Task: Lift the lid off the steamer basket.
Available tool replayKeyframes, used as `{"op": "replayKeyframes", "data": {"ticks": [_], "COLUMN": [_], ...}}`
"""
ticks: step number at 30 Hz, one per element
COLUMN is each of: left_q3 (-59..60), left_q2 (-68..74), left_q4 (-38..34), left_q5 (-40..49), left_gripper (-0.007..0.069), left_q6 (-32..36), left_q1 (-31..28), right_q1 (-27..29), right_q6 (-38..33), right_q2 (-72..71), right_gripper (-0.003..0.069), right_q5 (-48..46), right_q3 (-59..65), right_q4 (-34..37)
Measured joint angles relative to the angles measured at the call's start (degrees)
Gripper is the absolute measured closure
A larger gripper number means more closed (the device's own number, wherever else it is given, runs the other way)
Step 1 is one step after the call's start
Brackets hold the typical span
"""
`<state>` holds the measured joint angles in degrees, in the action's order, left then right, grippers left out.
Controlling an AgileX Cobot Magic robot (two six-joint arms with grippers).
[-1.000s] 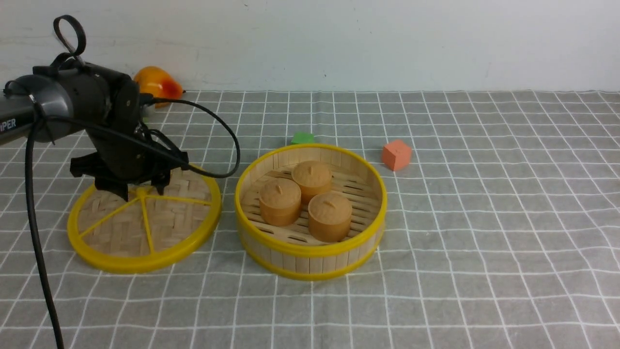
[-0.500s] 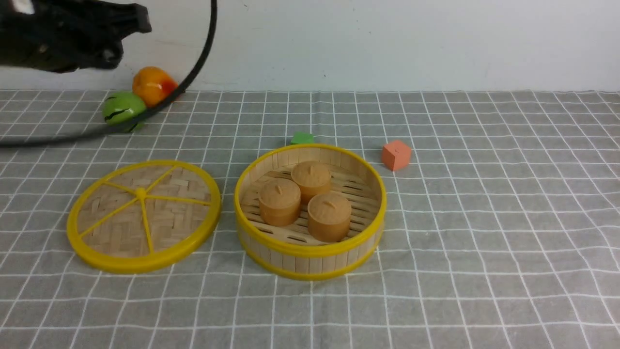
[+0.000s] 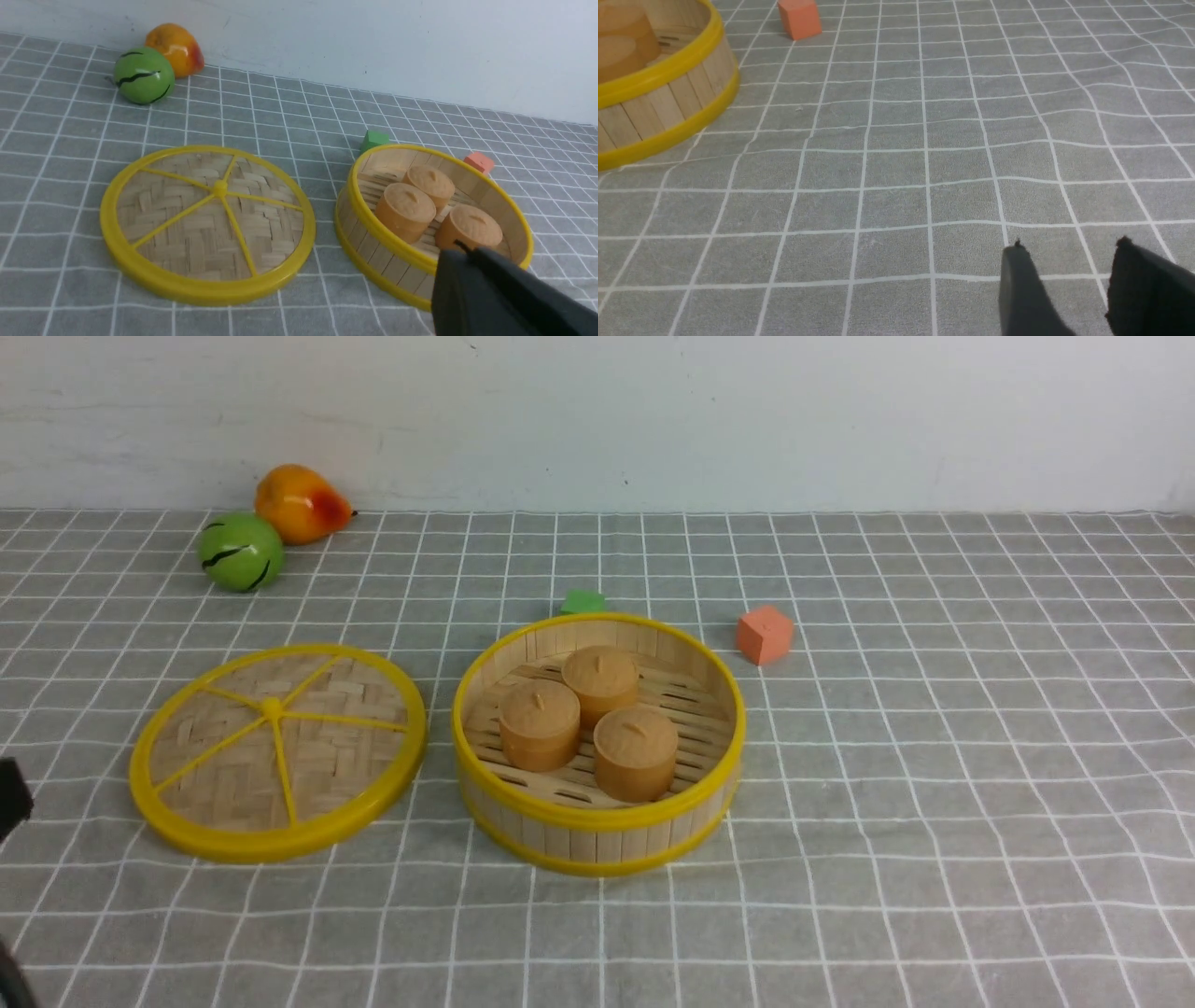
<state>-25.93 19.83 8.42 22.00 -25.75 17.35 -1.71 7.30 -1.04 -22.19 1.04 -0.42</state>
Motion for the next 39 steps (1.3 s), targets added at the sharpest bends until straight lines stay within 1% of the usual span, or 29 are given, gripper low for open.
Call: {"op": "replayKeyframes", "data": {"ticks": [5,9,13,20,39], "left_q3": [7.0,10.0,10.2,10.3,10.3], "left_q2": [-9.4,-12.5,-12.5,-12.5,-12.5], "left_q4": [0.6,2.3,2.8,3.0,3.1], "left_q5": [1.0,-0.3,-2.5,-3.5,-3.5], "left_gripper": [0.0637,0.0637,0.0637,0.0637,0.0637], "left_q6": [0.2,0.2,0.2,0.2,0.2], "left_q1": [0.0,0.0,0.0,0.0,0.0], "right_q1": [0.0,0.0,0.0,0.0,0.0], "right_q6": [0.0,0.0,0.0,0.0,0.0], "right_q2": [0.0,0.0,0.0,0.0,0.0], "right_gripper": [0.0418,0.0418,0.0418,0.0418,0.0418], "right_q5": [0.0,0.0,0.0,0.0,0.0], "right_q3": [0.0,0.0,0.0,0.0,0.0], "right_q4": [0.0,0.0,0.0,0.0,0.0]}}
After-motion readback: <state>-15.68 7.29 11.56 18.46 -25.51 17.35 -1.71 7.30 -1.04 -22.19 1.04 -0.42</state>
